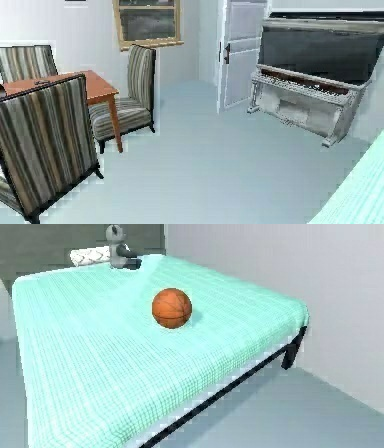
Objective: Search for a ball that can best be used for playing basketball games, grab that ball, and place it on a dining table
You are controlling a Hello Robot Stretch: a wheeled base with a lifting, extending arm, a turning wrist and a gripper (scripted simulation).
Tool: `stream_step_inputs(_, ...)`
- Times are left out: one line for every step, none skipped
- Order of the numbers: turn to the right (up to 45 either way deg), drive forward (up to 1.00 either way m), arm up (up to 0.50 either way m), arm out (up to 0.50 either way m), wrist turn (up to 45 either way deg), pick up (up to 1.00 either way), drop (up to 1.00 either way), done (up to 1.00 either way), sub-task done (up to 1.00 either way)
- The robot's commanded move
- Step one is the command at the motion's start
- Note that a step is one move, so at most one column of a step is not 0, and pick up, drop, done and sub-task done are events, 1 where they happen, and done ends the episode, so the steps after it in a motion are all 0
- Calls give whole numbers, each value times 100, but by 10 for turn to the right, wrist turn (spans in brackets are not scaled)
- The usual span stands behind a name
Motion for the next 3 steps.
stream_step_inputs(450,0,0,0,0,0,0,0,0)
stream_step_inputs(450,0,0,0,0,0,0,0,0)
stream_step_inputs(270,0,0,0,0,0,0,0,0)
